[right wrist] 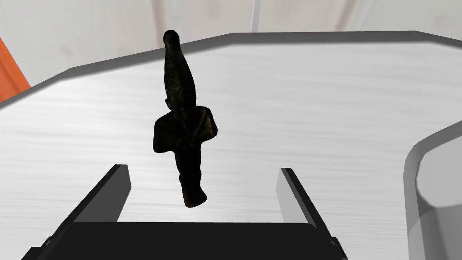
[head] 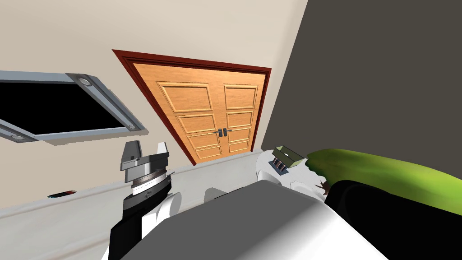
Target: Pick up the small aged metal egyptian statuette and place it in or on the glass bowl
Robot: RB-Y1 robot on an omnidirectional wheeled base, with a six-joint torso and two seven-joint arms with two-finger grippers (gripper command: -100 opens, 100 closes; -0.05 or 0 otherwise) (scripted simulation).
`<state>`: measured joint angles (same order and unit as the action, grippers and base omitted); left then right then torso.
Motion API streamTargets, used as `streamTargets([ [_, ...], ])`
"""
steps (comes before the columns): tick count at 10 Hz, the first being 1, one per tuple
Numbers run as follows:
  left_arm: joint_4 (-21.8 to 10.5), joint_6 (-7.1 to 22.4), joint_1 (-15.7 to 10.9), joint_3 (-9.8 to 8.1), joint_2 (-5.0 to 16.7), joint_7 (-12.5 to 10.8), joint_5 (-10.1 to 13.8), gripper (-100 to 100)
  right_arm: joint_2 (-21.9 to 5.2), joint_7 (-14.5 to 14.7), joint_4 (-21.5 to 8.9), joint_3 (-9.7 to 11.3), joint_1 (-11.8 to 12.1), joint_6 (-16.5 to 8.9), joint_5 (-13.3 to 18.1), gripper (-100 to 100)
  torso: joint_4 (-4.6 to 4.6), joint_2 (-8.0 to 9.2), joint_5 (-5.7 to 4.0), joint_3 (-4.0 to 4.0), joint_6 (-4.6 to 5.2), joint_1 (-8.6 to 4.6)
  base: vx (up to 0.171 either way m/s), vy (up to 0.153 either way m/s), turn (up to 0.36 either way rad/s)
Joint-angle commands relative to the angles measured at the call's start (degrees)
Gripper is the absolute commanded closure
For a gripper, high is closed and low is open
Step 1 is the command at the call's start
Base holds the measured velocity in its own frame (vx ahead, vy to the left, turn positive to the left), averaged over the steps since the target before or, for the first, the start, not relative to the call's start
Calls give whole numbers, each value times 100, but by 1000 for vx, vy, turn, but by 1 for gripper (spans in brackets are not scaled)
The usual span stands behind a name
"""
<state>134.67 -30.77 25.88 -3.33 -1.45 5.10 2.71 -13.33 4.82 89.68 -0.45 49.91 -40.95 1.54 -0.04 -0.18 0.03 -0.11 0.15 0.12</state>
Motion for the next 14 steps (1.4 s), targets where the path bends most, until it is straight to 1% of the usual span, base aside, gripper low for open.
streamTargets([
  [1,0,0,0,0,0,0,0,0,9,-6,-179,-10,-100,85,12,-100,0,0,0,0,0,0,-6,-6,5],
  [2,0,0,0,0,0,0,0,0,14,-9,-268,-15,-150,128,17,-100,0,1,0,1,0,2,-8,-8,2],
  [3,0,0,0,0,0,0,0,0,24,-15,-446,-25,-250,214,29,-100,1,2,0,1,0,1,-10,-12,4],
  [5,0,0,0,0,0,0,0,0,33,-20,-625,-35,-350,299,41,-100,1,3,0,2,0,0,-9,-9,3],
  [6,0,0,0,0,0,0,0,0,43,-26,-803,-46,-450,384,52,-100,1,3,0,2,0,1,-9,-7,3],
  [7,0,0,0,0,0,0,0,0,47,-29,-893,-51,-500,427,58,-100,1,3,0,2,0,1,-9,-8,2],
  [8,0,0,0,0,0,0,0,0,44,-25,-804,-44,-460,377,49,-100,1,2,-7,2,-1,-7,0,0,0],
  [9,0,0,0,0,0,0,0,0,44,-25,-815,-44,-465,391,49,100,1,0,-11,1,-1,-17,0,0,0],
  [13,0,0,0,0,0,0,0,0,45,-28,-814,-45,-464,389,48,100,0,-3,-13,-1,-3,-23,0,0,0],
  [14,0,0,0,0,0,0,0,0,45,-28,-814,-45,-464,389,48,0,0,-3,-13,-1,-3,-23,0,0,0],
])
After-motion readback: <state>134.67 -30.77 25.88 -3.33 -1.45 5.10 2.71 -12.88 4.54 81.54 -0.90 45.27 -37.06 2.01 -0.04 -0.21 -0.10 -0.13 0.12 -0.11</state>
